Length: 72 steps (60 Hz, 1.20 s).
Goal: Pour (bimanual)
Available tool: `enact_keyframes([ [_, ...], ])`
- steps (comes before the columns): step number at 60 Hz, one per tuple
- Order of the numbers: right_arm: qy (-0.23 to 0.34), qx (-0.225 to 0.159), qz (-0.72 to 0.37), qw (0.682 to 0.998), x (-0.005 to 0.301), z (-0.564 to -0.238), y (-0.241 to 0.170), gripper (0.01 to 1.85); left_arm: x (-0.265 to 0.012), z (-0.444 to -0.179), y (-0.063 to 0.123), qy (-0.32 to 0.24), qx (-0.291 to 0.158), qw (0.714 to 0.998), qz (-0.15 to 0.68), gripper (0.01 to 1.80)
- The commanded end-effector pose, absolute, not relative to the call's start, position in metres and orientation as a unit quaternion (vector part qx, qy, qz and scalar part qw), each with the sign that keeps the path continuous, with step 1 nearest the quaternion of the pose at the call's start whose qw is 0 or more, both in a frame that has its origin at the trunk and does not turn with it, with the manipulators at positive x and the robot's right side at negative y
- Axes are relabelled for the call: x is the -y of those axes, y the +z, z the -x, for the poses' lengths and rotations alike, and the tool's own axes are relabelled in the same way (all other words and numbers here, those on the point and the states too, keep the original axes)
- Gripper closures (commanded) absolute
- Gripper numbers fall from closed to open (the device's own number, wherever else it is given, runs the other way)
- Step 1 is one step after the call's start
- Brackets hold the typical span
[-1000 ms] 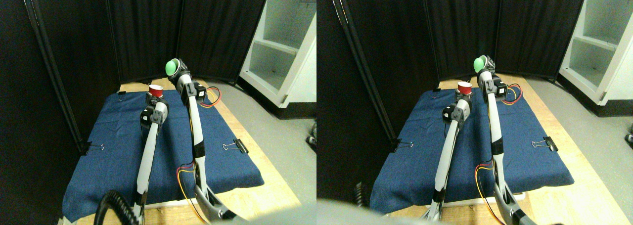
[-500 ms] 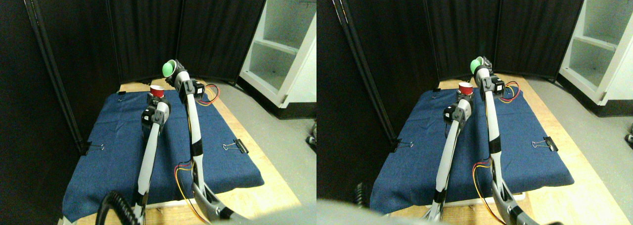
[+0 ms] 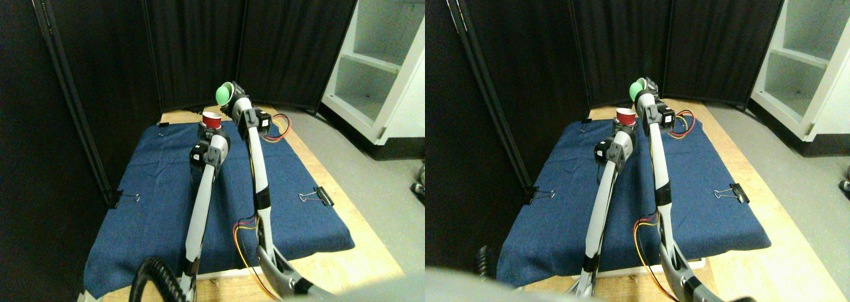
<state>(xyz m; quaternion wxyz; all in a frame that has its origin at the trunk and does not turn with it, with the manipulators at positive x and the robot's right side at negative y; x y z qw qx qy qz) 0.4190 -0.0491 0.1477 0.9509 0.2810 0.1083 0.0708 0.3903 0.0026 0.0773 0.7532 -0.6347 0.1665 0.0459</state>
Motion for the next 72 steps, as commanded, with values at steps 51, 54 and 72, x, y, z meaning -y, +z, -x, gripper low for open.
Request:
enact_keyframes([
  [51, 0.100, -0.102, -0.164, 0.976, 0.044, -0.427, 0.149, 1.53, 0.003, -0.401, 0.080, 0.027, -0.164, 0.748, 0.643, 1.48],
  [54, 0.098, -0.104, -0.163, 0.976, 0.044, -0.427, 0.149, 1.53, 0.004, -0.401, 0.080, 0.031, -0.163, 0.747, 0.644, 1.48],
  [72, 0.128, -0.104, -0.138, 0.977, 0.044, -0.439, 0.143, 1.53, 0.004, -0.403, 0.079, 0.027, -0.164, 0.748, 0.642, 1.48],
])
